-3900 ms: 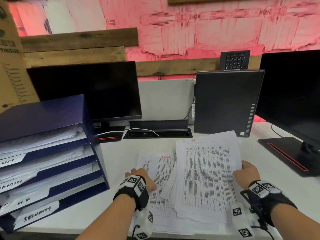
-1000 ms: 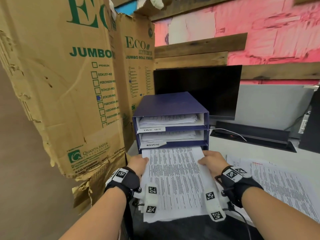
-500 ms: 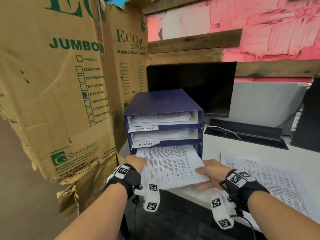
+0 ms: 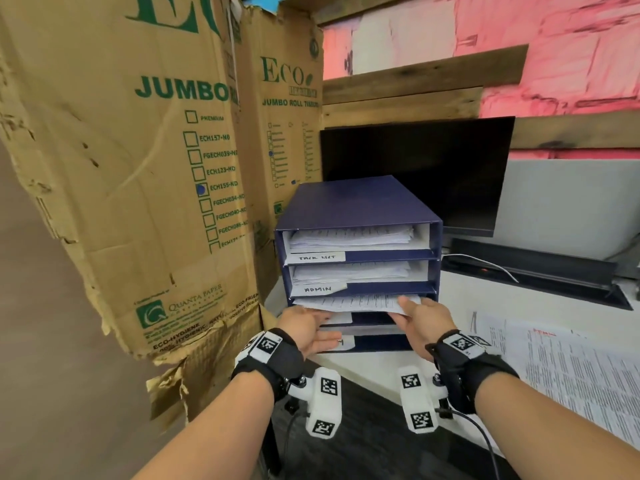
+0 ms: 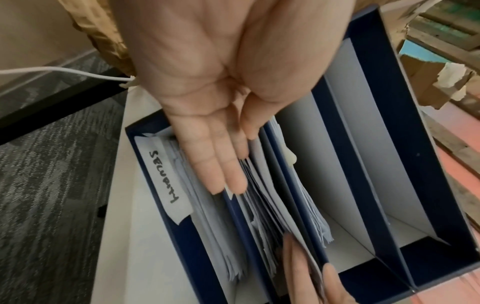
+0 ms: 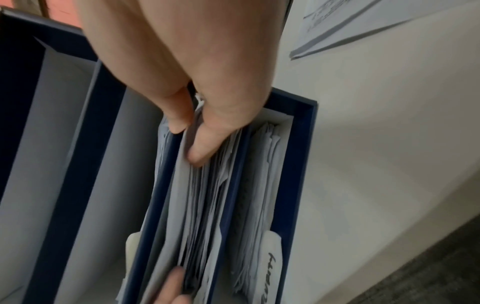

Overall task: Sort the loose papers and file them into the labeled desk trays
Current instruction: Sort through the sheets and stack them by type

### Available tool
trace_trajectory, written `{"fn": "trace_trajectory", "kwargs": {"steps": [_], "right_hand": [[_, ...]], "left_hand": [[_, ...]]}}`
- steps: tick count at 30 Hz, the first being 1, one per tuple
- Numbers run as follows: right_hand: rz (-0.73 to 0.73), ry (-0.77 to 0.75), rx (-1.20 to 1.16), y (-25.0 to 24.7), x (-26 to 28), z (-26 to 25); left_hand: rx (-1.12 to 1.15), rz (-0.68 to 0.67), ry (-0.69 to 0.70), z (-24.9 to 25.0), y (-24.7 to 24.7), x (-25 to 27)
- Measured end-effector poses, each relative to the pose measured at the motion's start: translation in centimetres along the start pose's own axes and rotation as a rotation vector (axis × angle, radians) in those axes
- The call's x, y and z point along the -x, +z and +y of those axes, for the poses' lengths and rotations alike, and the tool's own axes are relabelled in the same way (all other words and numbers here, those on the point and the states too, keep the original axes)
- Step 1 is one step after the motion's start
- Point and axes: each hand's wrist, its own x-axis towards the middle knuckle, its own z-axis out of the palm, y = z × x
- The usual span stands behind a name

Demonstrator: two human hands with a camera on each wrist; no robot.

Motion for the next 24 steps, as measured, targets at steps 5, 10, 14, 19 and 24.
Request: {"fn": "trace_trajectory", "kwargs": {"steps": [5, 10, 14, 19, 24], "right_hand": [[-0.041, -0.008, 0.012, -0.6, -1.1, 0.1], [0.060, -0.019, 0.287, -0.2, -2.1, 0.7], [-0.035, -0.107, 0.145, 0.1, -2.2, 0.7], [-0.018, -0.168, 0.162, 0.4, -2.7, 1.6], [0.163, -0.098, 0.294, 1.6, -4.1, 1.9]], "left_hand": [[-0.131, 0.046, 0.045, 0.3, 1.1, -1.0], [-0.227, 0.130, -0.011, 0.5, 1.2, -2.5], [-0.234, 0.158, 0.032, 0.1, 1.3, -3.3], [-0.239, 0.193, 0.067, -0.8, 1.6, -4.5], [-0.257, 0.209, 0.056, -0.8, 1.9, -4.8]]}}
